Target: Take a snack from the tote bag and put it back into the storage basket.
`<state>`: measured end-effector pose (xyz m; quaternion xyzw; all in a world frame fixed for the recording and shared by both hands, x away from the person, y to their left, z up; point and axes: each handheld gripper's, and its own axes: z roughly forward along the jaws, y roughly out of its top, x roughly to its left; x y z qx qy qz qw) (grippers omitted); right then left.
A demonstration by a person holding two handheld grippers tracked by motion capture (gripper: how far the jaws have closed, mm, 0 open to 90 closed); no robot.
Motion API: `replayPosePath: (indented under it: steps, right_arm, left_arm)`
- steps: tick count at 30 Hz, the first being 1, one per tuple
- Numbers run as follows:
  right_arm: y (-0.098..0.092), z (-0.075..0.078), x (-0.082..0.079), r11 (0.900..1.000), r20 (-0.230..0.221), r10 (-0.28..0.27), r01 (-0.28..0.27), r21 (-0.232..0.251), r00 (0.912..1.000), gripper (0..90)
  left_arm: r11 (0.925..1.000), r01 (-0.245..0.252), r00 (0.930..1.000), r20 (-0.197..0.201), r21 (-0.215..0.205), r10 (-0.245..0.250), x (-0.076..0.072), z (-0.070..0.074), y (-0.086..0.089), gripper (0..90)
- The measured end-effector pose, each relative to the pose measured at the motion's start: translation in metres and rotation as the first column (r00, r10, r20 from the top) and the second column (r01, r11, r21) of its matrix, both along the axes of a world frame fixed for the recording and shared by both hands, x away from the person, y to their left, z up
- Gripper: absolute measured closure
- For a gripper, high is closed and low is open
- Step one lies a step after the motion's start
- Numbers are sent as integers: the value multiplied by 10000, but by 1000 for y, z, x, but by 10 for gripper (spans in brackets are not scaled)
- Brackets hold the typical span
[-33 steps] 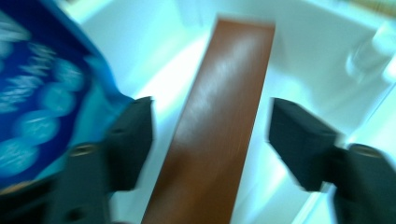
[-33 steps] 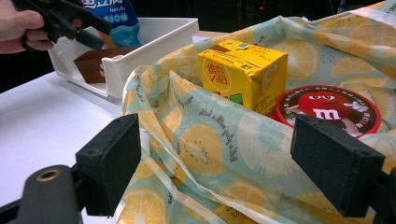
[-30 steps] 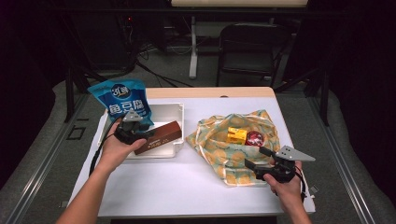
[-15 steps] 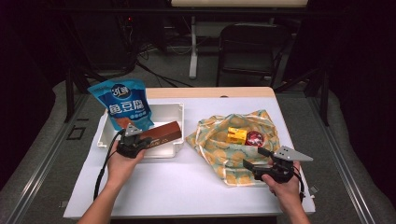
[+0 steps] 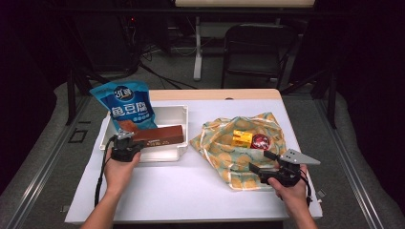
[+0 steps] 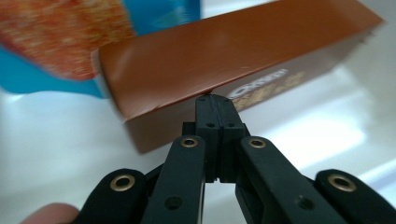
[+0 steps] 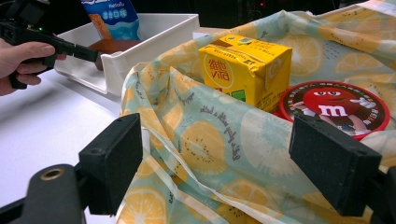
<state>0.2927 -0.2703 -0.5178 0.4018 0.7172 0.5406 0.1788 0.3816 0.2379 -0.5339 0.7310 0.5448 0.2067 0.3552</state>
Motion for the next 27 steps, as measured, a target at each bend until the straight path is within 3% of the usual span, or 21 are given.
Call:
replayPosePath:
  steps: [2,5,8,14,22,27]
  right_arm:
    - [0,0,0,10000,-5,2,-2,-24,10000,172]
    - [0,0,0,10000,-7,-11,11,-6,10000,172]
    - [0,0,0,10000,-10,-30,30,28,10000,172]
    - [1,0,-1,10000,-22,-53,53,2,10000,169]
    - [-2,0,0,10000,-55,-67,68,71,10000,167]
    - [-2,0,-1,9999,-66,-106,107,58,9999,166]
  left_arm:
    - [9991,-209,9998,4,-364,209,0,1,4,900]
    - [9983,-71,9987,495,-571,99,-4,7,-3,900]
    - [9969,276,9970,747,-739,-221,-5,12,-20,900]
    - [9911,728,9938,920,-1111,-627,10,20,-59,900]
    - [9871,1234,9899,821,-1021,-1153,27,18,-107,900]
    - [9837,1313,9904,585,-1228,-1249,34,16,-121,900]
